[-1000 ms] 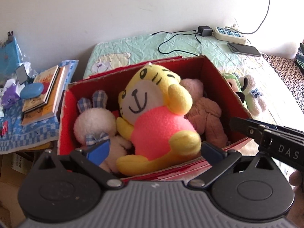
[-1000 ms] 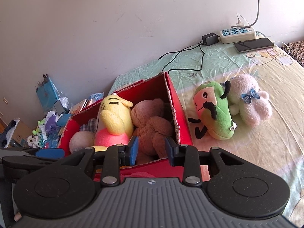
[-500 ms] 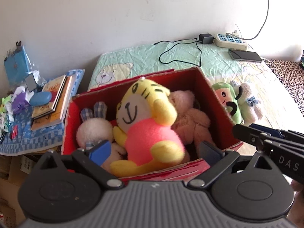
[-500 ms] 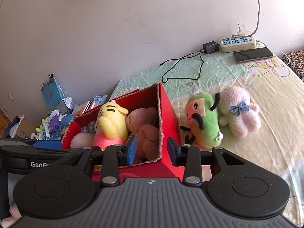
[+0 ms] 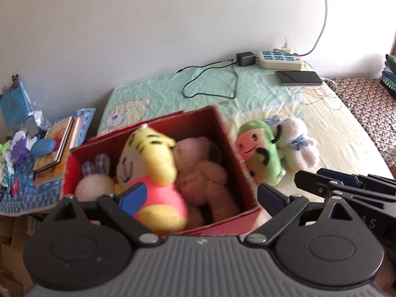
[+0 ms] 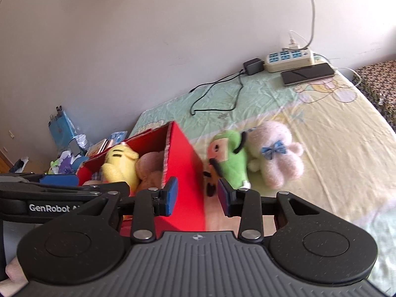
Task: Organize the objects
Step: 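Move the open right tool back toward the white bunny with bow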
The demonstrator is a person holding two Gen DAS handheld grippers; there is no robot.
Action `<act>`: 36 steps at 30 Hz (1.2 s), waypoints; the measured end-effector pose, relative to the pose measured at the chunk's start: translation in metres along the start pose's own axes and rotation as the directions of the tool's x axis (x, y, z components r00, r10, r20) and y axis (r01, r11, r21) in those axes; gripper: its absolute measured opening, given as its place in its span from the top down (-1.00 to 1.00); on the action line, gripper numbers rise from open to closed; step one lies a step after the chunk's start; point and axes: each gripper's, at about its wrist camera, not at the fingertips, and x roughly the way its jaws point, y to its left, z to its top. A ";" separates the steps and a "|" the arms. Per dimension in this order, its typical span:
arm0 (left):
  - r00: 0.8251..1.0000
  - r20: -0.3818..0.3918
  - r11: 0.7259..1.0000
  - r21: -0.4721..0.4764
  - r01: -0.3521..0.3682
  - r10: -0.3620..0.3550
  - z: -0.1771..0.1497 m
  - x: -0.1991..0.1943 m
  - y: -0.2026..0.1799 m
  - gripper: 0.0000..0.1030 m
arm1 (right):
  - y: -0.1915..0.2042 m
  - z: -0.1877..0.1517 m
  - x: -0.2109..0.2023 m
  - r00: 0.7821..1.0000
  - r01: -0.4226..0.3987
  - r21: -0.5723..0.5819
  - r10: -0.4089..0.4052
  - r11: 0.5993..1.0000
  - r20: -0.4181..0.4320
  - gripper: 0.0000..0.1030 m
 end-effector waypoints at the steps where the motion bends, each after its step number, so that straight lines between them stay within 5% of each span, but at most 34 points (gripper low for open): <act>1: 1.000 0.002 1.000 0.005 0.006 -0.006 0.002 0.000 -0.005 -0.88 | -0.005 0.001 -0.002 1.000 0.005 0.005 -0.005 1.000 0.002 0.26; 18: 0.996 -0.033 0.991 0.094 0.090 -0.088 0.022 0.022 -0.096 -0.88 | -0.090 0.013 -0.021 0.997 0.073 0.111 -0.072 0.991 -0.013 0.25; 30: 0.989 -0.101 0.990 0.077 0.115 -0.107 0.015 0.057 -0.124 -0.87 | -0.128 0.020 -0.007 0.995 0.080 0.148 -0.069 0.986 -0.075 0.23; 36: 0.974 -0.127 0.980 0.054 0.193 -0.185 0.002 0.077 -0.135 -0.87 | -0.135 0.027 0.004 0.994 0.054 0.129 -0.041 0.990 -0.104 0.16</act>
